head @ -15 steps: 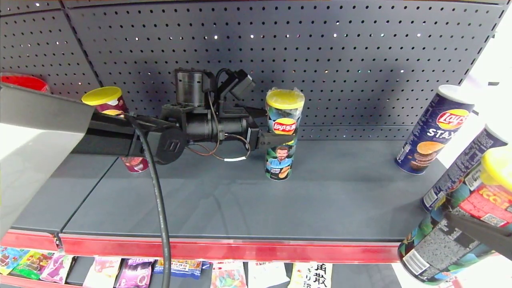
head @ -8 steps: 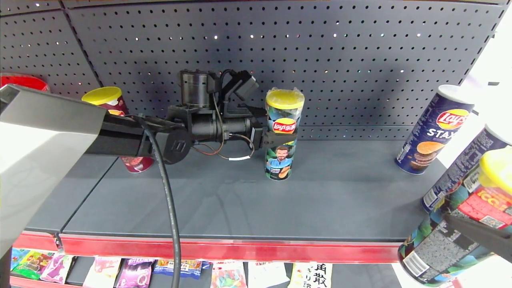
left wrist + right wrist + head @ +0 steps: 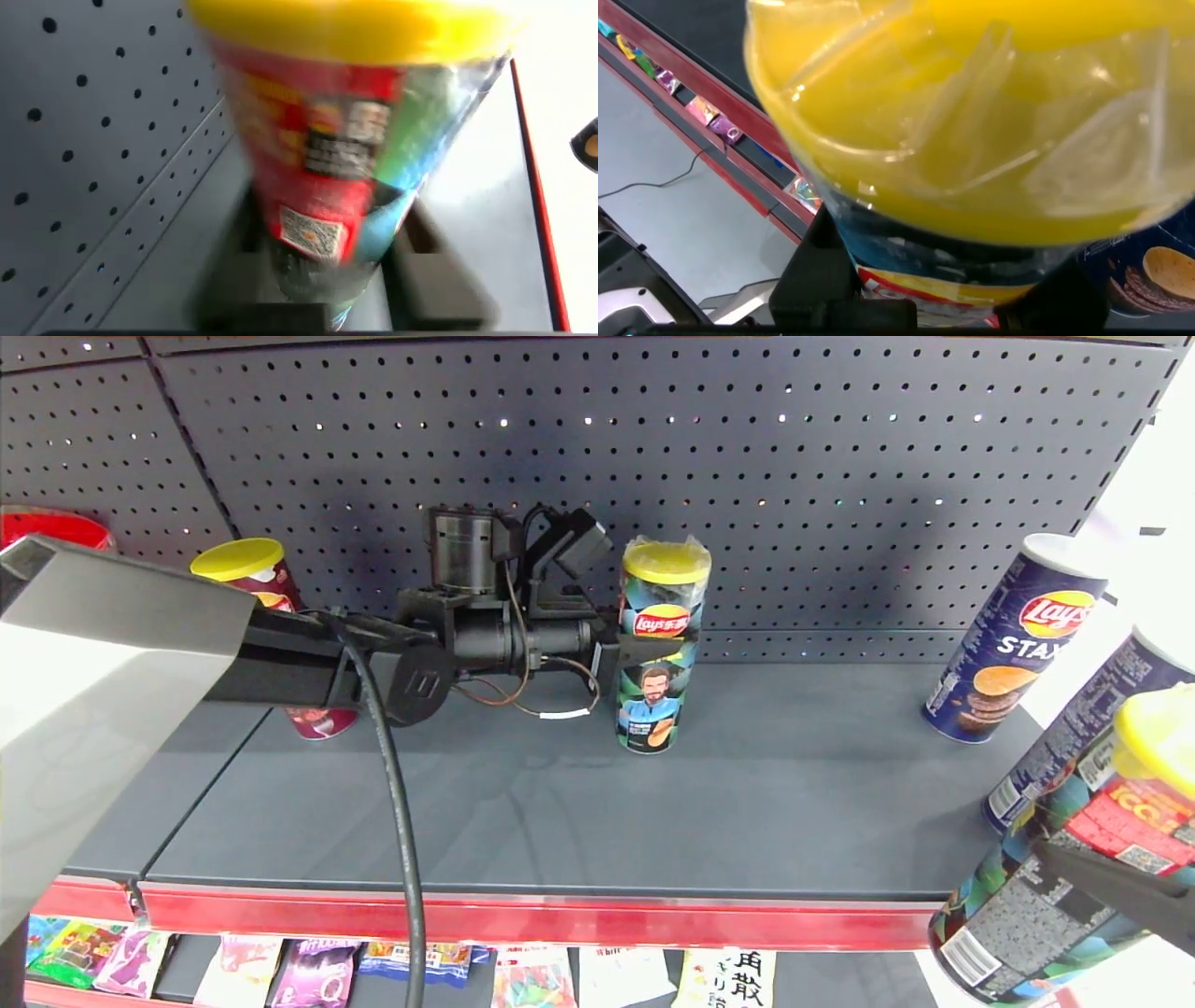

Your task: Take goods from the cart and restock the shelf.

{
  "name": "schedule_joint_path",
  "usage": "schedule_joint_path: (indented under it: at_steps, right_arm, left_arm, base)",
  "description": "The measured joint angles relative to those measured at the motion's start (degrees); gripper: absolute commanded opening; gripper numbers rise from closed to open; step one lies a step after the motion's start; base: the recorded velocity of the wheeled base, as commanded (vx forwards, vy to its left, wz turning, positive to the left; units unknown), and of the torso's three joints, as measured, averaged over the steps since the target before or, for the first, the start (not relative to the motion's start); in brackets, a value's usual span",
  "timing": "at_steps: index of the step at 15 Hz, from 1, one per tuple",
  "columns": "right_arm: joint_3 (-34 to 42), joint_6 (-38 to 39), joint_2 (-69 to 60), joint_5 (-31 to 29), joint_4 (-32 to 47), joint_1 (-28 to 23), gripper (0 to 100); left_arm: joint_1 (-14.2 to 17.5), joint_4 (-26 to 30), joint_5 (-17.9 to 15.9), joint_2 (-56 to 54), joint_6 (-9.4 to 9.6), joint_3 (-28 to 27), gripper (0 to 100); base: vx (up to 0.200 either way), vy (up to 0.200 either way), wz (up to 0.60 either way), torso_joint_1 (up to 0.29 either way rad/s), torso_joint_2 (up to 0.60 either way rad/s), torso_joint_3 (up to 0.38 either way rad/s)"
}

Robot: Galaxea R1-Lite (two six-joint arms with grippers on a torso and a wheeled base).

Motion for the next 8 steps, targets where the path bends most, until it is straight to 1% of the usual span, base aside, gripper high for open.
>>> schedule_joint_path:
  at_steps: [2, 6, 8]
  right_arm:
    - [0.00, 0.00, 0.13, 0.05, 0.02, -0.05, 0]
    - [-0.45, 0.00, 0.49, 0.07, 0.00, 0.02, 0]
    - [-0.48, 0.00, 0.57, 0.10, 0.00, 0.02, 0]
  left_arm:
    - [-0.85, 0.07, 0.33, -2.10, -0.16, 3.06, 0]
    - [-3.08, -0.11, 0.90, -9.45, -0.68, 14.41, 0]
    - [-4.06, -0.06, 1.43, -12.76, -0.82, 18.79, 0]
  base:
    - [0.000, 0.000, 0.00, 0.000, 0.00, 0.000]
    - [0.000, 0.000, 0.00, 0.000, 0.00, 0.000]
    - [0.000, 0.000, 0.00, 0.000, 0.00, 0.000]
